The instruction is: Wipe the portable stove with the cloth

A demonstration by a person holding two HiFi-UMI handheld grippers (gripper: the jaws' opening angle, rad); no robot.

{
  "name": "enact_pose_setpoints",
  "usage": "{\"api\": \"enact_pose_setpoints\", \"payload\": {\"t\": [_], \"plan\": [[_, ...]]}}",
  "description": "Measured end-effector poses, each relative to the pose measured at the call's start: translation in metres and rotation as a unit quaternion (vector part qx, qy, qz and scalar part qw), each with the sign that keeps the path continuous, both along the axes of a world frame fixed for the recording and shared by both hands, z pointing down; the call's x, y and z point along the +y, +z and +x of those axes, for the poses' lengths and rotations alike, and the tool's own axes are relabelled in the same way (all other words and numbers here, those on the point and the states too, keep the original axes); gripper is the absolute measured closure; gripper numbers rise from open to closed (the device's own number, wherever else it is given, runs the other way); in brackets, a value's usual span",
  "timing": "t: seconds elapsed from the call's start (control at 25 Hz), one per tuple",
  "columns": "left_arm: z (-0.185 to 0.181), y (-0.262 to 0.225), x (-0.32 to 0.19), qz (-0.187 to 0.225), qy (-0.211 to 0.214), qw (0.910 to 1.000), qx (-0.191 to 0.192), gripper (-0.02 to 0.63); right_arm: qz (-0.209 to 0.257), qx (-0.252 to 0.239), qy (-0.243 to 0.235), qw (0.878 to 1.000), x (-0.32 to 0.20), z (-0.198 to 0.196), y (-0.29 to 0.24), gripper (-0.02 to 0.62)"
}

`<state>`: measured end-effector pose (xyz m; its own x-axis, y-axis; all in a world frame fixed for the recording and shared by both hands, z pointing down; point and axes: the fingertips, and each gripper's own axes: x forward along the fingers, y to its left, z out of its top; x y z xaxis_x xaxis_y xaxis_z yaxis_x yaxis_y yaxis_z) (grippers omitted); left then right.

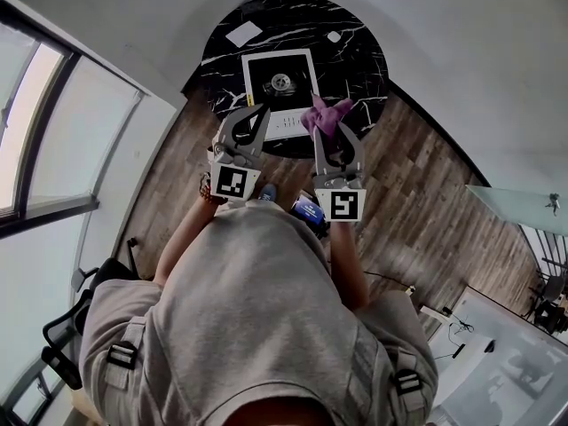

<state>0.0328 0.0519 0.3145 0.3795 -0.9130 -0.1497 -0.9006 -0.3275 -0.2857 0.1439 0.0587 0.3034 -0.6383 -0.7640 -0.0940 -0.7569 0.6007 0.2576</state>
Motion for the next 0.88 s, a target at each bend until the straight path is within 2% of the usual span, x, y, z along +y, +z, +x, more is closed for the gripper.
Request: {"api": "enact_pose_setpoints", "payload": {"t": [0.12,0.4,0.52,0.72,0.88], "plan": [[0.0,0.002,-0.001,-0.004,-0.002,1.0,0.003,0.612,-0.024,0.011,0.003,1.0,-0.001,0.001,0.01,0.471],[-0.001,0.008,-0.002,-0.012,-0.008,0.9999,0.008,0.612,-0.012,0.007,-0.003,1.0,-0.003,0.001,0.009,0.471],[0.001,0.007,-0.003,-0.008,-0.006,1.0,0.001,0.612,-0.009,0.031,-0.006,0.999,-0.004,0.003,0.013,0.469],[0.003,0.011,-0.003,-0.01,-0.002,0.9999,-0.003,0.612,-0.021,0.004,-0.003,1.0,-0.005,0.002,0.013,0.471],[0.011,0.017,-0.005,-0.023,0.001,0.9997,0.002,0.612,-0.021,0.02,-0.006,1.0,-0.007,0.006,0.019,0.471]]}}
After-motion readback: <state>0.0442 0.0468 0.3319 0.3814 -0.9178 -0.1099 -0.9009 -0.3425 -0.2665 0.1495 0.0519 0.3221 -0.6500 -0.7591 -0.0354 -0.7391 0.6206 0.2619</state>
